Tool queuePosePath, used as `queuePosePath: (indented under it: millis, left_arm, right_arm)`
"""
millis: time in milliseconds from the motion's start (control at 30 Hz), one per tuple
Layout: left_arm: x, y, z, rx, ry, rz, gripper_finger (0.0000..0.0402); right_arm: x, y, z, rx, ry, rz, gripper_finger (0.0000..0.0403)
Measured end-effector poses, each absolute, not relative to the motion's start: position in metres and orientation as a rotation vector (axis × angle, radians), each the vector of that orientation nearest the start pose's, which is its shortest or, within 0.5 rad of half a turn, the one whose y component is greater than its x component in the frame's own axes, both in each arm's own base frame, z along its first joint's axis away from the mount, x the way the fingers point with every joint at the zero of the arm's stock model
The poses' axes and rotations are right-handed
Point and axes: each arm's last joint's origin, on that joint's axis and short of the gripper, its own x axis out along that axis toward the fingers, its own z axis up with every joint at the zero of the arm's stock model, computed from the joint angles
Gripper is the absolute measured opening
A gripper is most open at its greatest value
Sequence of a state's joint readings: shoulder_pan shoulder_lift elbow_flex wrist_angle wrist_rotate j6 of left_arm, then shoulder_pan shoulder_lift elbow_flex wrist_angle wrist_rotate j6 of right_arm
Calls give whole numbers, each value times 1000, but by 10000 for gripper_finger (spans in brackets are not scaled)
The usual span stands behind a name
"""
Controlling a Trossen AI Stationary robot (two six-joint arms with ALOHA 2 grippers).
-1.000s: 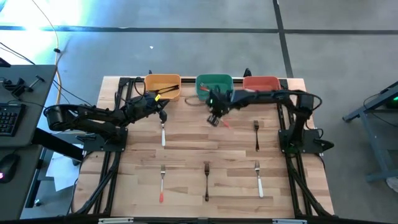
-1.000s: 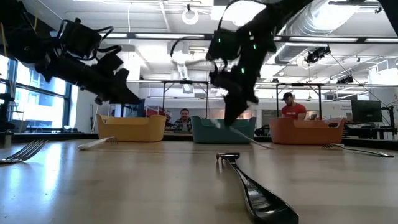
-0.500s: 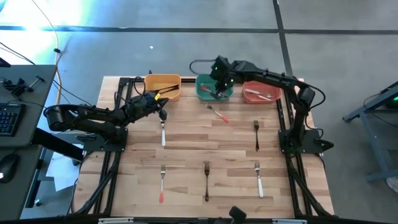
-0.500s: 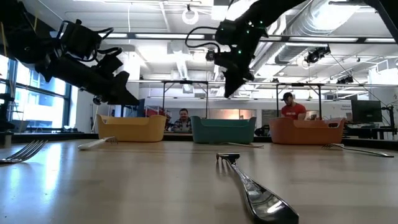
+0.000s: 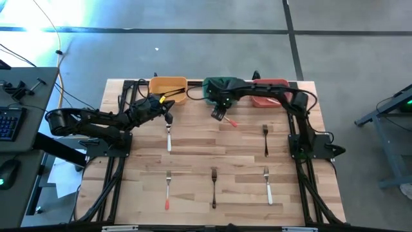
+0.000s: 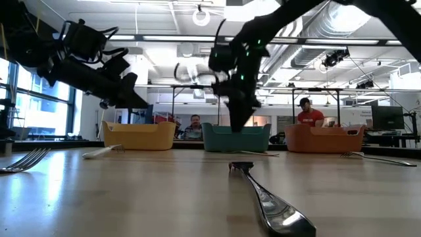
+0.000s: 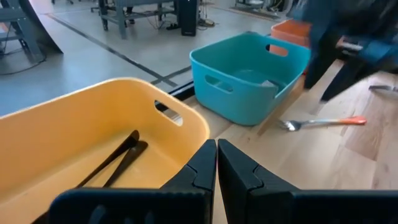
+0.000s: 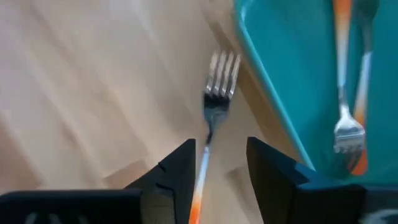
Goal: Sort silverware by color (type)
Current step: Put the top orange fork into the blue bin
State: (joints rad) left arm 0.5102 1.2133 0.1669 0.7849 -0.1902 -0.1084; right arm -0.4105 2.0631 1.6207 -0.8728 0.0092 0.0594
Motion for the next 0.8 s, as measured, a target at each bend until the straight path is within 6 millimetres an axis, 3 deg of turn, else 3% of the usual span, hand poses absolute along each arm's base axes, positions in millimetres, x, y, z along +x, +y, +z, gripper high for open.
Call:
queuePosePath:
  millis: [233, 433, 667, 800]
  left_arm:
    - [168, 100, 146, -145, 203, 708, 7]
    - [168, 100, 146, -154, 202, 702, 7]
    - [168, 100, 146, -154, 202, 702, 7]
    - [168, 100, 146, -154, 202, 702, 7]
  right_arm:
    - [384, -180, 148, 351, 1386, -353, 118]
    - [383, -187, 134, 382, 1410, -307, 97]
    - [380, -187, 140, 348, 1426, -277, 15]
    - [373, -181, 153, 372, 1439, -229, 10]
